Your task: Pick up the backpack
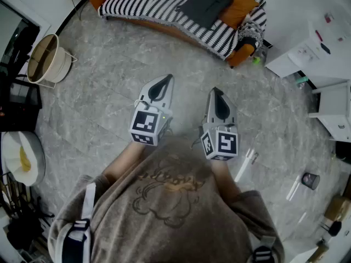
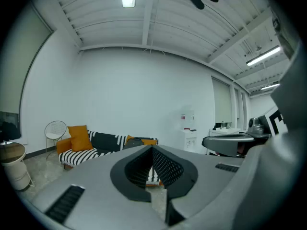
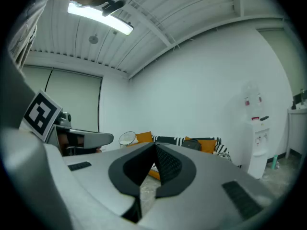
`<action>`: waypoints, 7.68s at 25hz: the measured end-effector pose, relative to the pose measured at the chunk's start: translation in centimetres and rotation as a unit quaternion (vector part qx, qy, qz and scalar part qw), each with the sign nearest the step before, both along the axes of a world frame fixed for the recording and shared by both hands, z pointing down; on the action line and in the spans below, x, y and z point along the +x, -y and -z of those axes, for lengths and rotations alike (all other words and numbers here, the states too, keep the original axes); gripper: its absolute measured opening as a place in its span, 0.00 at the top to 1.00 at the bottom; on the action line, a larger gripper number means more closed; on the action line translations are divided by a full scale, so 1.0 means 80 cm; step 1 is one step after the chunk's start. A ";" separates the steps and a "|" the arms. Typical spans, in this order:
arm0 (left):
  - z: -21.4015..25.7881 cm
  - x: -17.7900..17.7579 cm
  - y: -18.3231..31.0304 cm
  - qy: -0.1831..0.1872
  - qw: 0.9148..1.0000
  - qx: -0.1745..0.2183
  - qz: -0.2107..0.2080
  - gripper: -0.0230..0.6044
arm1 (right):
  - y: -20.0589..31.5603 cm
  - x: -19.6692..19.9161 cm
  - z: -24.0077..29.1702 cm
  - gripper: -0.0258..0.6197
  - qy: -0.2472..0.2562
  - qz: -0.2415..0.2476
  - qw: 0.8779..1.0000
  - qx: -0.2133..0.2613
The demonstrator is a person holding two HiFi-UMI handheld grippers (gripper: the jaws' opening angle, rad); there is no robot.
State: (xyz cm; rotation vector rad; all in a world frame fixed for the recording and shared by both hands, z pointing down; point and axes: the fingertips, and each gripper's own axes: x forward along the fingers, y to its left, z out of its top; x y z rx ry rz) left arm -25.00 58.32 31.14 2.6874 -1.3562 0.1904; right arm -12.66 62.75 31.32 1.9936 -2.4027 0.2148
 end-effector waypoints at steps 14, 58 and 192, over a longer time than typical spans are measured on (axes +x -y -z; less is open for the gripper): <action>-0.015 -0.017 0.060 -0.008 1.000 0.005 -0.010 0.96 | 0.050 -0.008 -0.020 0.96 -0.019 0.001 1.000 0.004; -0.027 0.207 0.567 -0.017 1.000 -0.008 0.017 0.96 | 0.563 0.223 -0.053 0.96 0.001 0.039 0.999 -0.033; -0.063 0.288 0.947 0.086 0.987 -0.118 -0.060 0.87 | 0.929 0.316 -0.083 0.88 0.107 0.044 0.984 -0.135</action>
